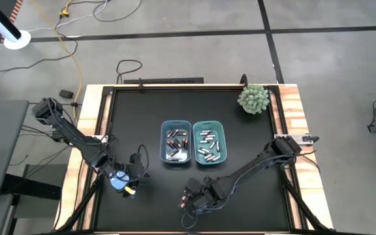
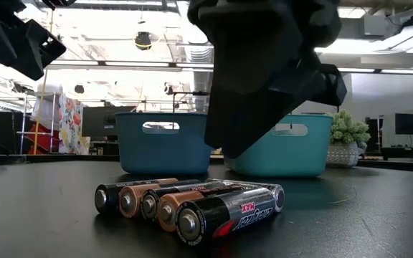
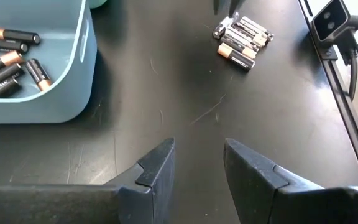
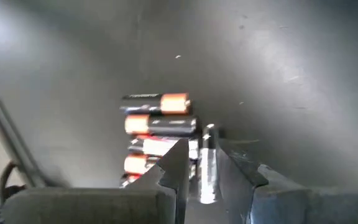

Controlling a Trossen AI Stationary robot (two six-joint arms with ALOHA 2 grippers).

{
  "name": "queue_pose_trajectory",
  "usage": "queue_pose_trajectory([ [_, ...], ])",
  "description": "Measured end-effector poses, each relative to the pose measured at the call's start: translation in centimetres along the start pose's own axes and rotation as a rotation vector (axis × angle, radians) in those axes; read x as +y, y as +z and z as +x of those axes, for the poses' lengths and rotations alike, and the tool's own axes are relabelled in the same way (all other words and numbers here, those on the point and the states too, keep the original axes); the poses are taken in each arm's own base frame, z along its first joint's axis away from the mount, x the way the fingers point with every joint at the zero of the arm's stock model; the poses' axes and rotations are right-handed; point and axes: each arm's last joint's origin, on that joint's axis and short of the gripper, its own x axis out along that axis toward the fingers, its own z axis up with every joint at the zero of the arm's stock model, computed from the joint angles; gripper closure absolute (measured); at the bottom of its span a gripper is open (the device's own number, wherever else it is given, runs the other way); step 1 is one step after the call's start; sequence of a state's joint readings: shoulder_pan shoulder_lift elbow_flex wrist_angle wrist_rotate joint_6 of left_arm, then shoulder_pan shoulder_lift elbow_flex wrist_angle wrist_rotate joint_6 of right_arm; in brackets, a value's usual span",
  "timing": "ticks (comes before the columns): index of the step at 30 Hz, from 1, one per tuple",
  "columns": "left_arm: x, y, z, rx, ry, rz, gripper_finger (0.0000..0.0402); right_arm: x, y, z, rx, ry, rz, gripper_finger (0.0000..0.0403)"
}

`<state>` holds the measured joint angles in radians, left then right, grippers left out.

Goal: Sort batteries
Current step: Put the white battery into the green bin

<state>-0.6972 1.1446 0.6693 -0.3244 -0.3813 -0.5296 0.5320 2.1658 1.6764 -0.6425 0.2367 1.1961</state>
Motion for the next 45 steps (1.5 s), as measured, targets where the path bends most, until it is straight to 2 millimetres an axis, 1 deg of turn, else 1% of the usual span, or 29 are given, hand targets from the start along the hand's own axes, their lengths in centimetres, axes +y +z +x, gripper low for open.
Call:
queue_pose_trajectory([
  [4, 0.0, 0.0, 0.0, 0.000, 0.000, 0.010, 0.0270, -0.1, 0.2, 0.1, -0.003, 0.001, 0.007, 0.0305],
  [8, 0.0, 0.0, 0.0, 0.001, 0.000, -0.006, 0.0270, -0.2, 0.0, 0.0, 0.010, -0.017, -0.003, 0.0305],
  [18, 0.0, 0.0, 0.0, 0.001, -0.001, -0.018, 0.0270, -0.1, -2.2, -0.7, 0.058, -0.062, -0.055, 0.0304],
  [22, 0.0, 0.0, 0.0, 0.000, -0.001, -0.045, 0.0270, -0.2, -3.0, -1.0, 0.075, -0.086, -0.093, 0.0292],
  [25, 0.0, 0.0, 0.0, 0.001, -0.001, -0.063, 0.0270, -0.1, -3.8, -1.2, 0.107, -0.087, -0.177, 0.0271],
  [30, 0.0, 0.0, 0.0, 0.000, 0.000, -0.070, 0.0270, 0.2, -5.1, -1.6, 0.159, -0.066, -0.348, 0.0212],
  [33, 0.0, 0.0, 0.0, 0.000, -0.001, -0.070, 0.0270, 0.4, -5.6, -1.7, 0.172, -0.051, -0.458, 0.0176],
  [35, 0.0, 0.0, 0.0, 0.000, -0.001, -0.070, 0.0270, 0.4, -5.6, -1.7, 0.175, -0.041, -0.557, 0.0159],
  [39, 0.0, 0.0, 0.0, 0.000, -0.001, -0.103, 0.0270, 0.4, -5.7, -1.7, 0.177, -0.018, -0.756, 0.0148],
  [45, 0.0, 0.0, 0.0, 0.000, -0.001, -0.193, 0.0270, 1.0, -5.5, -1.7, 0.139, 0.048, -0.968, 0.0148],
])
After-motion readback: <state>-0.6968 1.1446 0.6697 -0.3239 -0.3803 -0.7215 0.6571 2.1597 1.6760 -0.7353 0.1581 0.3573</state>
